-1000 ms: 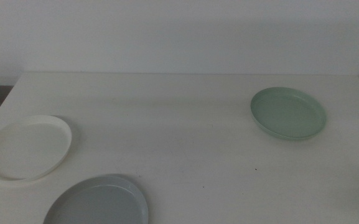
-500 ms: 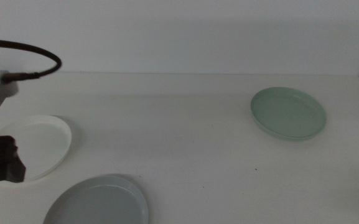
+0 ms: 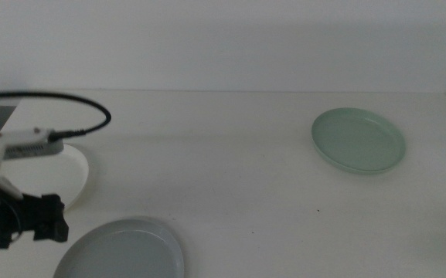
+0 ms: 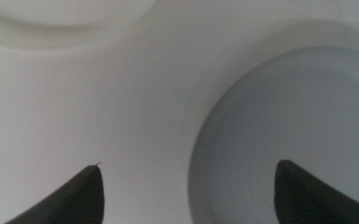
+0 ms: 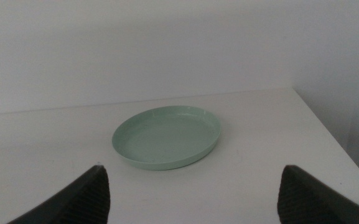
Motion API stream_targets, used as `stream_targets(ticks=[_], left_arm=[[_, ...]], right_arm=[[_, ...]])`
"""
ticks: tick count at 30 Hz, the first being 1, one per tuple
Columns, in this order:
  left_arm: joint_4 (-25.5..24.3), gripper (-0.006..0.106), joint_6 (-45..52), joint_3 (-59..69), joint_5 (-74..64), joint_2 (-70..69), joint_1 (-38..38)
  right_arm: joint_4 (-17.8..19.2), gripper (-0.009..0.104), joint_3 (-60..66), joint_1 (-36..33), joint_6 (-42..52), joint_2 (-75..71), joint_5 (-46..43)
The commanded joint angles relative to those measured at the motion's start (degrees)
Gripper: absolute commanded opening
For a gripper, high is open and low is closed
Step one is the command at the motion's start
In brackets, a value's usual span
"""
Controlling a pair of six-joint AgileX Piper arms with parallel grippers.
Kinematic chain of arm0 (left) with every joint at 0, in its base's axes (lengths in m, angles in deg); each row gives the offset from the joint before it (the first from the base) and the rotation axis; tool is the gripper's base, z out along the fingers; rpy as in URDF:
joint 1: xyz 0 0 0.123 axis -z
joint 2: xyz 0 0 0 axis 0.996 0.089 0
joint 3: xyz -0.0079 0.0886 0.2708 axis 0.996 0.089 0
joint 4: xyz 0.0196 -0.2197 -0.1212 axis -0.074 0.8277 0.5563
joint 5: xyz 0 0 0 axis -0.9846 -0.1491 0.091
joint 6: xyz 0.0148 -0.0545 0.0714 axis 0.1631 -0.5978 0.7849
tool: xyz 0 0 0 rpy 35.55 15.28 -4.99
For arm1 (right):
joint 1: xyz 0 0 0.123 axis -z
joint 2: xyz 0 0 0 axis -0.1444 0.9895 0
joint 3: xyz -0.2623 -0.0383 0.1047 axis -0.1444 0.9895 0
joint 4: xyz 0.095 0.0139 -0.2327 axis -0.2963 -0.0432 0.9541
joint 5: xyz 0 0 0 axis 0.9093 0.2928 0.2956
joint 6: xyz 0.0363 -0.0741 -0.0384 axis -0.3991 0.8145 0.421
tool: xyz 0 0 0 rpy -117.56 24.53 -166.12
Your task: Stack the three bowls on top of each other.
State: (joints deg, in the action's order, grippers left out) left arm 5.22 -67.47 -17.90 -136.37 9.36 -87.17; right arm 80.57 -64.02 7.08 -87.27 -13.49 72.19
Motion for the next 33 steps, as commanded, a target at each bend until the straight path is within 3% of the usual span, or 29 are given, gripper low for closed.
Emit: stream_targets(ticks=[1, 7, 15, 25, 29, 33], left_arm=[[1.9, 0.094, 0.1, 3.2, 4.7, 0.1, 0.0], [1.8, 0.094, -0.4, 6.3, 6.1, 2.9, 2.5], [-2.3, 0.094, -4.9, 7.2, 8.0, 7.2, 7.5], [-2.6, 0.093, -5.8, 7.2, 11.2, 14.3, 7.5], [-2.5, 0.086, -5.8, 7.2, 12.2, 16.4, 7.5], [-2.5, 0.069, -5.8, 7.2, 12.2, 16.7, 7.5]], right_arm=[[0.3, 0.093, 0.2, 0.3, 0.1, -0.3, -0.8], [0.3, 0.093, 0.2, 0.3, 0.1, -0.3, -0.8], [0.3, 0.093, 0.2, 0.3, 0.1, -0.3, -0.8], [0.3, 0.093, 0.2, 0.3, 0.1, -0.3, -0.8], [0.3, 0.093, 0.2, 0.3, 0.1, -0.3, -0.8], [0.3, 0.093, 0.2, 0.3, 0.1, -0.3, -0.8]])
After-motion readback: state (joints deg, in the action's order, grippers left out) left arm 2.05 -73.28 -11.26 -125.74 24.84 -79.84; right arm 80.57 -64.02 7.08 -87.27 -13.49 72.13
